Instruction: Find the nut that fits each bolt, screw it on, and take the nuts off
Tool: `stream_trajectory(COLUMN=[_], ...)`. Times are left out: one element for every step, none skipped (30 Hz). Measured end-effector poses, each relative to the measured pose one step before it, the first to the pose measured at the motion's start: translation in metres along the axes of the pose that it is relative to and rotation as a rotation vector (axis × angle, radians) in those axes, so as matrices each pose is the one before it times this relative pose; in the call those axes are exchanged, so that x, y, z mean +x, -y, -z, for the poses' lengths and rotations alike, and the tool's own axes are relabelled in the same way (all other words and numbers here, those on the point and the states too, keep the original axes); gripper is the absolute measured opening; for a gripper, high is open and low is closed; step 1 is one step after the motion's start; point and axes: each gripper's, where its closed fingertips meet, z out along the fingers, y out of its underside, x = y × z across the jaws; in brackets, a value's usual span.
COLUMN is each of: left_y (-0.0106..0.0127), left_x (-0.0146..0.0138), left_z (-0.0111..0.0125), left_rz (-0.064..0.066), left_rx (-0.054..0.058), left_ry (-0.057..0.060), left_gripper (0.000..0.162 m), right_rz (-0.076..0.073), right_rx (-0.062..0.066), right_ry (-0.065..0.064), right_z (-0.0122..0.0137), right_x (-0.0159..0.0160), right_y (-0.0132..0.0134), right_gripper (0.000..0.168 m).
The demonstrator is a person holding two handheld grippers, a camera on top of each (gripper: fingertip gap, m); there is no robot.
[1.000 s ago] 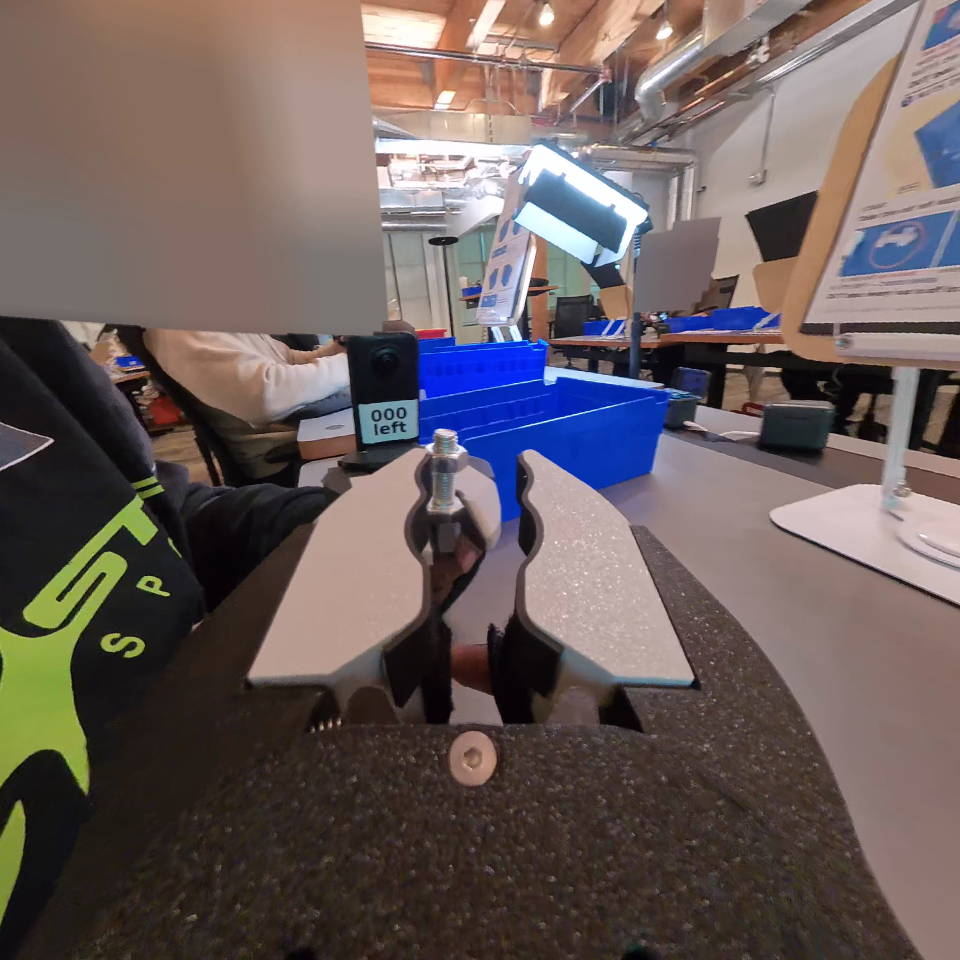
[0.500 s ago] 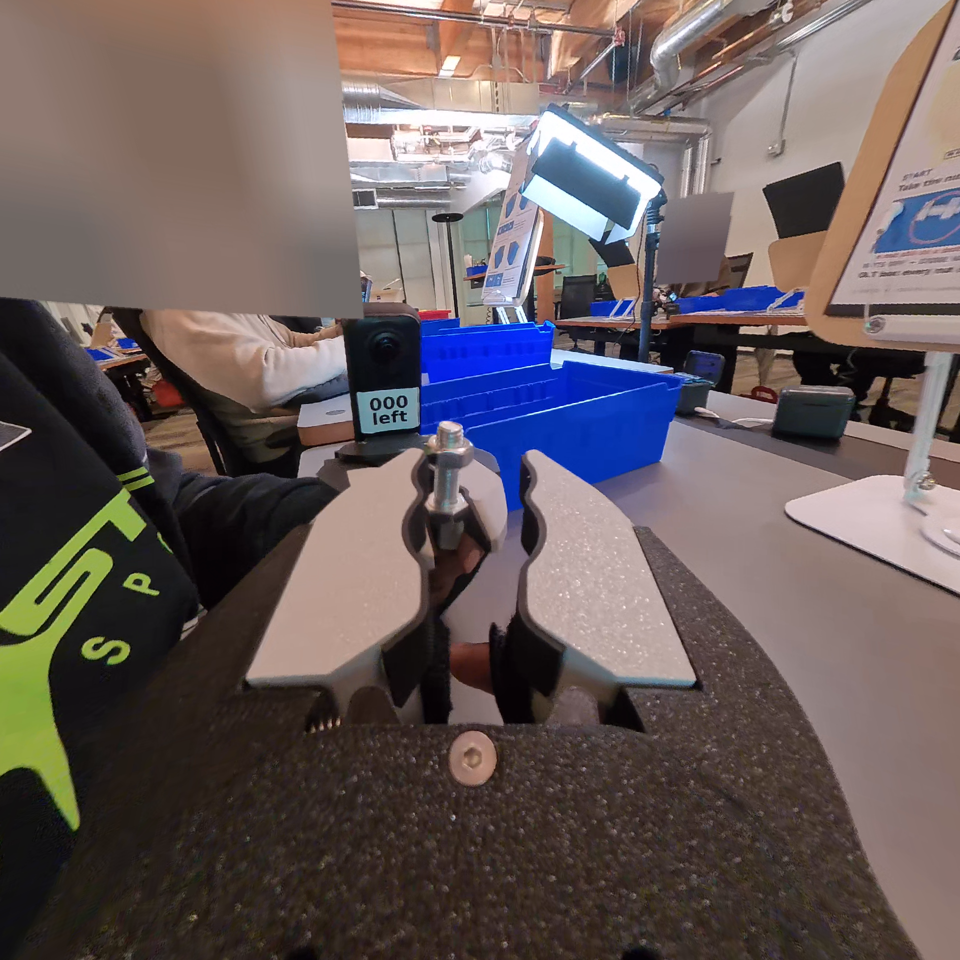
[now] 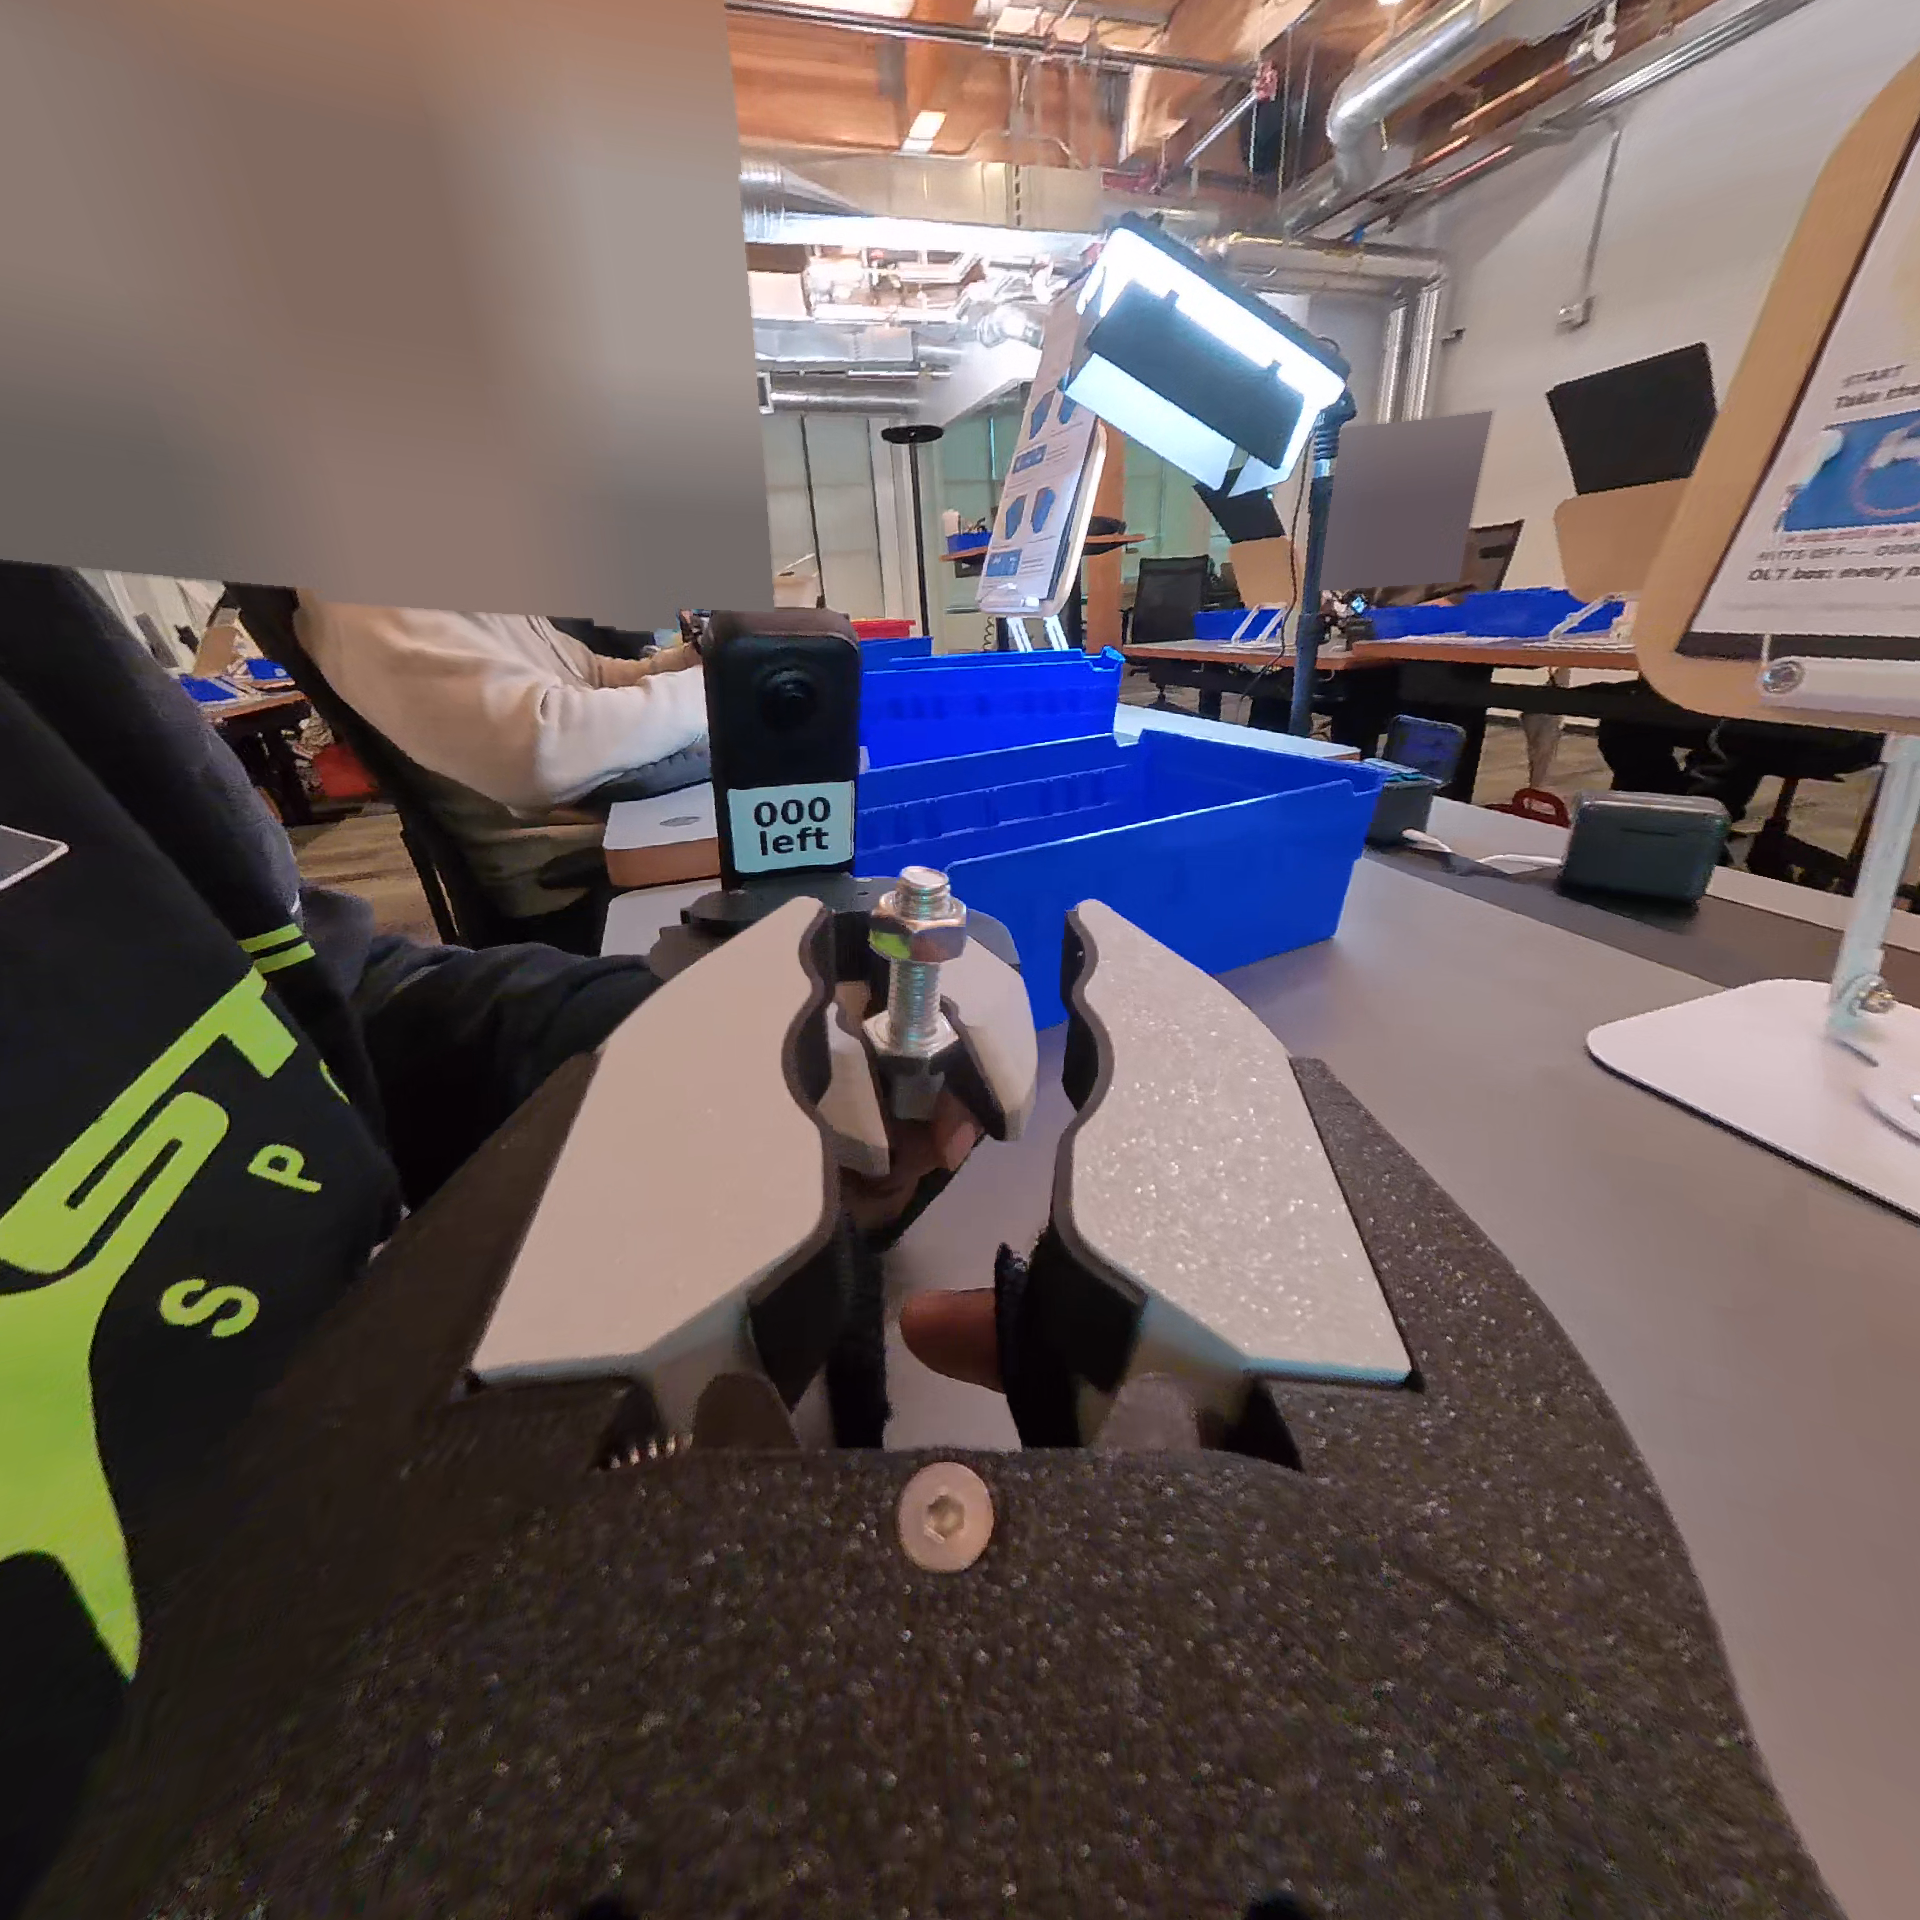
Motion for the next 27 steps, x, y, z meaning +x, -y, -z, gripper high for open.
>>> stream_trajectory(left_y=[-0.00019, -0.00036, -0.00028, -0.00016, 0.00004, 0.00028, 0.00021, 0.00019, 0.00008, -0.00008, -0.00012, 0.00005, 0.00023, 0.00027, 0.00092, 0.00062, -0.00048, -0.00085, -0.00011, 0.00022, -0.00016, -0.00016, -0.00001, 0.00009, -0.00006, -0.00028, -0.00034], left_x=[-0.00007, 0.00003, 0.00023, 0.00019, 0.00029, 0.00022, -0.00012, -0.00015, 0.0002, 0.00009, 0.00015, -0.00002, -0.00032, -0.0002, 0.0011, 0.00083, -0.00014, -0.00046, 0.00002, 0.00029, -0.00012, -0.00031, -0.0002, -0.00006, -0.0001, -0.00004, -0.00012], left_z=[-0.00008, -0.00012, -0.00024, -0.00007, 0.00002, 0.00003, 0.00021, 0.0, 0.00005, -0.00022, -0.00007, 0.00003, 0.00021, 0.00011, 0.00028, -0.00004, -0.00023, -0.00022, -0.00008, 0.0, -0.00006, 0.00005, -0.00003, 0.00005, -0.00006, 0.00001, -0.00015], left_rz=[0.0003, 0.0003, -0.0008, -0.0011, -0.0002, 0.0003, -0.0001, 0.0004, 0.0007, 0.0009, 0.0008, 0.0001, 0.0007, 0.001, 0.0001, 0.0003, -0.0018, -0.0007, 0.0001, -0.0008, -0.0006, 0.0001, 0.0002, -0.0001, -0.0002, 0.0, -0.001], left_rx=[-0.0006, -0.0019, -0.0018, -0.0011, 0.0003, 0.0013, 0.0014, 0.0006, 0.0006, -0.0005, -0.0009, 0.001, 0.0008, 0.0018, 0.0059, 0.0032, -0.0032, -0.0047, -0.0008, 0.001, -0.0003, -0.0012, -0.0001, 0.0006, -0.0004, -0.0013, -0.0024], left_ry=[0.0002, -0.001, -0.001, -0.0008, -0.0017, -0.0011, 0.0007, 0.0004, -0.0014, -0.001, -0.0011, -0.0002, 0.002, 0.0005, -0.0073, -0.0042, 0.0015, 0.0023, -0.0005, -0.0012, 0.0008, 0.0017, 0.0009, 0.0002, 0.001, 0.0006, 0.0005], left_gripper=[0.019, 0.019, 0.019, 0.019, 0.019, 0.019, 0.019, 0.019, 0.019, 0.019, 0.019, 0.019, 0.019, 0.019, 0.019, 0.019, 0.019, 0.019, 0.019, 0.018, 0.019, 0.019, 0.019, 0.019, 0.019, 0.019, 0.019], right_rz=[-0.0068, -0.0079, -0.0065, -0.0032, -0.0009, 0.0011, 0.0033, 0.0039, 0.0022, 0.0003, -0.0015, -0.0016, -0.0002, 0.0016, 0.0049, 0.007, 0.0033, 0.0003, 0.0026, 0.0036, 0.0009, -0.0023, -0.0038, -0.0027, 0.0001, 0.0027, 0.0035], right_rx=[0.0025, 0.0032, 0.0035, 0.0024, -0.0008, -0.0047, -0.0052, -0.0017, 0.0003, -0.0016, -0.0041, -0.0023, 0.0004, 0.0015, 0.0051, 0.007, 0.0049, 0.0041, 0.0059, 0.01, 0.0109, 0.0071, 0.0011, -0.0048, -0.0089, -0.0105, -0.0097], right_ry=[0.0005, -0.0037, -0.0047, -0.0005, -0.0013, -0.0059, -0.0059, -0.0027, -0.0004, 0.0044, 0.0041, 0.0004, -0.0022, -0.0153, -0.0339, -0.0283, -0.0122, -0.0023, 0.0052, 0.0088, 0.0135, 0.019, 0.0193, 0.0147, 0.0098, 0.0062, 0.0017], right_z=[-0.00278, -0.00237, -0.00196, -0.0015, -0.00098, -0.00039, 0.00033, 0.00115, 0.00197, 0.00256, 0.00324, 0.00391, 0.00456, 0.00503, 0.00517, 0.00455, 0.00336, 0.00189, 0.0008, -0.00041, -0.00136, -0.00228, -0.00306, -0.00372, -0.00395, -0.00403, -0.00403], right_x=[-0.00013, 0.00073, 0.00105, 0.00031, 0.00037, 0.00101, 0.00093, 0.00052, 0.00036, -0.00014, 0.00004, 0.00067, 0.0012, 0.00315, 0.0061, 0.00549, 0.00289, 0.00082, -0.00076, -0.0019, -0.00284, -0.00371, -0.00375, -0.0031, -0.00239, -0.00188, -0.00122], right_y=[0.00022, 0.00011, 0.00003, -0.00008, -0.00047, -0.00103, -0.00099, -0.00036, 0.00028, 0.00043, 0.0002, 0.00057, 0.00075, 0.00069, 0.00093, 0.00133, 0.00133, 0.00125, 0.00147, 0.00168, 0.00164, 0.0009, -0.00004, -0.00115, -0.00178, -0.0021, -0.00183], right_gripper=[0.042, 0.042, 0.042, 0.042, 0.042, 0.041, 0.041, 0.041, 0.041, 0.041, 0.041, 0.04, 0.039, 0.034, 0.02, 0.017, 0.013, 0.012, 0.012, 0.015, 0.018, 0.022, 0.027, 0.033, 0.038, 0.043, 0.046])
